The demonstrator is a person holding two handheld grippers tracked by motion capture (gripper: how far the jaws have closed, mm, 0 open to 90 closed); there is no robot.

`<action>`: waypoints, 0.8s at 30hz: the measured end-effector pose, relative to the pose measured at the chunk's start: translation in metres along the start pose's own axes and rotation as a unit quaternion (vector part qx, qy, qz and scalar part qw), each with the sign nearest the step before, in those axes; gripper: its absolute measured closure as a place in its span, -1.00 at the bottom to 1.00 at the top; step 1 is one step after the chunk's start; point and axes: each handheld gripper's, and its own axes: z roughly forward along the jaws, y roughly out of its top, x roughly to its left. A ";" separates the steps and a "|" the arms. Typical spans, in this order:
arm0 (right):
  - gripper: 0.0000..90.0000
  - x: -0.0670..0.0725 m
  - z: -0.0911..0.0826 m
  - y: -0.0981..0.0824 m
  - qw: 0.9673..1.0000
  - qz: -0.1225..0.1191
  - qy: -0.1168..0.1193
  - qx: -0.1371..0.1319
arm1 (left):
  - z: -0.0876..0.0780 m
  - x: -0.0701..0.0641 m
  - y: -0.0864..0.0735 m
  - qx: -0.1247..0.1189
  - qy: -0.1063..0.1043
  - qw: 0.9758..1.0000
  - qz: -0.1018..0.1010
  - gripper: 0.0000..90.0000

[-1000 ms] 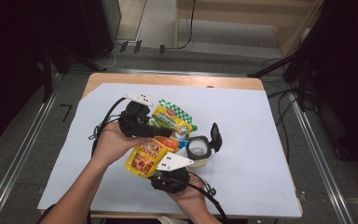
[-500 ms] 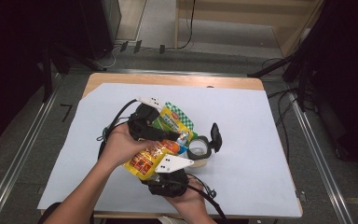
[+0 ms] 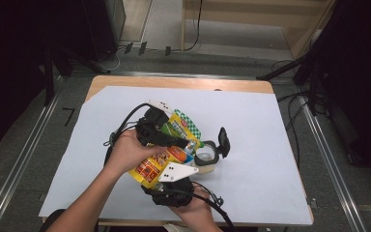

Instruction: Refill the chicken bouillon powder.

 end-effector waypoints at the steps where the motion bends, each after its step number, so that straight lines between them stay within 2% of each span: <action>1: 0.18 0.000 0.001 0.000 1.000 -0.003 -0.002 0.001 | 0.002 -0.001 0.001 0.006 0.003 1.000 0.002 0.62; 12: 0.13 -0.001 0.007 -0.006 1.000 -0.015 -0.005 0.019 | 0.015 0.001 0.004 0.036 0.008 0.999 -0.011 0.63; 16: 0.30 -0.003 0.006 -0.007 1.000 -0.015 -0.013 0.020 | 0.019 0.005 0.005 0.040 -0.003 0.999 -0.019 0.63; 24: 0.35 -0.012 0.002 0.000 0.999 0.031 -0.003 0.011 | 0.022 0.013 0.019 0.054 -0.008 0.998 -0.044 0.66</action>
